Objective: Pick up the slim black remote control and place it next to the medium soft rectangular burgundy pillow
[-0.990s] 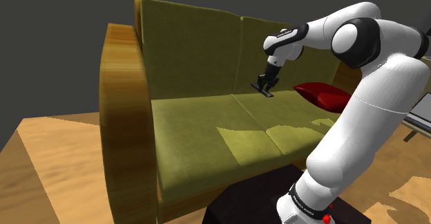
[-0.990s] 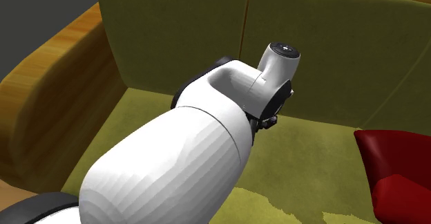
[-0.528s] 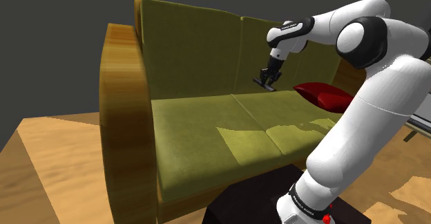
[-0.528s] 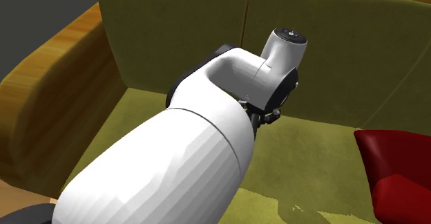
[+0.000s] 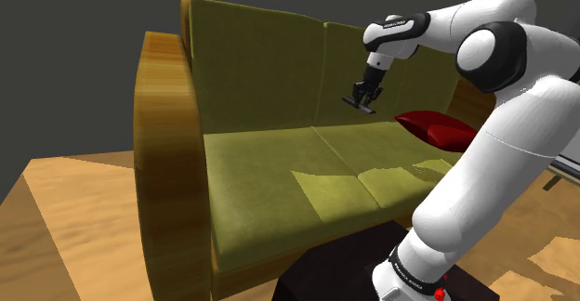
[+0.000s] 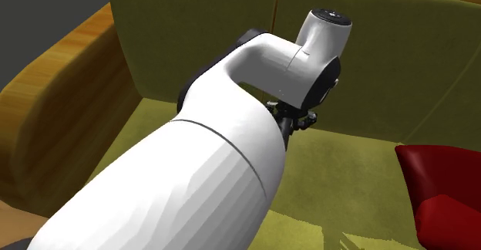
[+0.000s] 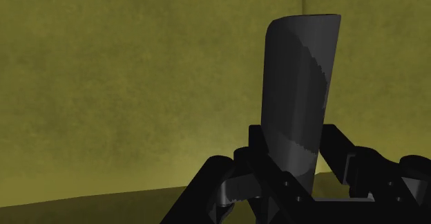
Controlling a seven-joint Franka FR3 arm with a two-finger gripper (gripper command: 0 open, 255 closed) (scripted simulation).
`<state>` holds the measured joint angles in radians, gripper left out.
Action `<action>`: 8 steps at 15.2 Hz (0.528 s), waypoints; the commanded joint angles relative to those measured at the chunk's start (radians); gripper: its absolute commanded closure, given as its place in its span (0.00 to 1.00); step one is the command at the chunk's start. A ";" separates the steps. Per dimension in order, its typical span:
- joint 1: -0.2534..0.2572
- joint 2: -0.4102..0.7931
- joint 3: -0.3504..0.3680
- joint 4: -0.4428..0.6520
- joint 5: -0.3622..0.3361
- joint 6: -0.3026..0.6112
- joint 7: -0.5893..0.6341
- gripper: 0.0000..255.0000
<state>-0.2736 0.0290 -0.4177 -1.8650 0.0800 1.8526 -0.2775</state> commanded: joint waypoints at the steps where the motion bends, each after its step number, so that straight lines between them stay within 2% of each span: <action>1: -0.011 -0.014 -0.011 -0.006 -0.007 -0.008 -0.019 1.00; 8: -0.085 -0.074 -0.087 -0.068 -0.043 -0.008 -0.159 1.00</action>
<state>-0.3453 -0.0366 -0.4911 -1.9224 0.0431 1.8431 -0.4096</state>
